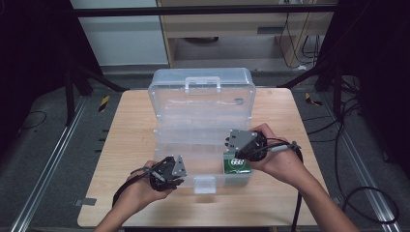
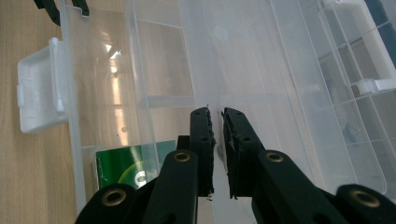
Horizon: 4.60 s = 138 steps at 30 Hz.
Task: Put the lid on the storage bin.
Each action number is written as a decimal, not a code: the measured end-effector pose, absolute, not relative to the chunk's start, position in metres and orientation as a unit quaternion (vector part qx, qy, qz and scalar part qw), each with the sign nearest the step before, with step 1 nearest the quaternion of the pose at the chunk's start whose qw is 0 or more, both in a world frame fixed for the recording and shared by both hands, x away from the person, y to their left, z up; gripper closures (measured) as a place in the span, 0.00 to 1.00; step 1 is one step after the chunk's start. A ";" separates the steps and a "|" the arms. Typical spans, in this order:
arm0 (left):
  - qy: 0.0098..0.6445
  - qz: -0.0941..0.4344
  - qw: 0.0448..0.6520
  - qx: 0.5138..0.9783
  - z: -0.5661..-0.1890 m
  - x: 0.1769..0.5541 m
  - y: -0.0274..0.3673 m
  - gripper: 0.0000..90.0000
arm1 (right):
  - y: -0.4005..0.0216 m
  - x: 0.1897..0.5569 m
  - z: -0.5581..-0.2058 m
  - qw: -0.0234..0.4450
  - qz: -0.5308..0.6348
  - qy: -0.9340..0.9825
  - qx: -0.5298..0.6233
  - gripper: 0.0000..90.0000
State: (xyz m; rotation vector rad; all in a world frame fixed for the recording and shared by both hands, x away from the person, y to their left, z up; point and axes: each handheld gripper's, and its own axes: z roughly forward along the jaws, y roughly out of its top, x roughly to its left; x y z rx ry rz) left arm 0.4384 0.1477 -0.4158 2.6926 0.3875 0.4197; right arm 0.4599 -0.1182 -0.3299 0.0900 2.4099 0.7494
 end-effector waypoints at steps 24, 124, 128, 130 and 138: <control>0.186 0.141 0.376 0.897 -0.346 0.399 0.189 0.54 | -0.119 0.460 -0.330 0.302 0.285 0.909 0.033 0.91; 0.355 0.158 0.461 0.798 -0.300 0.492 0.244 0.98 | -0.125 0.441 -0.348 0.275 0.292 0.915 0.042 0.85; 0.355 0.157 0.462 0.798 -0.301 0.490 0.245 0.98 | -0.127 0.438 -0.348 0.273 0.296 0.914 0.044 0.82; 0.354 0.156 0.462 0.798 -0.302 0.488 0.244 0.98 | -0.127 0.438 -0.348 0.272 0.298 0.914 0.047 0.80; 0.348 0.153 0.460 0.802 -0.310 0.481 0.243 0.98 | -0.136 0.425 -0.342 0.276 0.335 0.896 0.088 0.60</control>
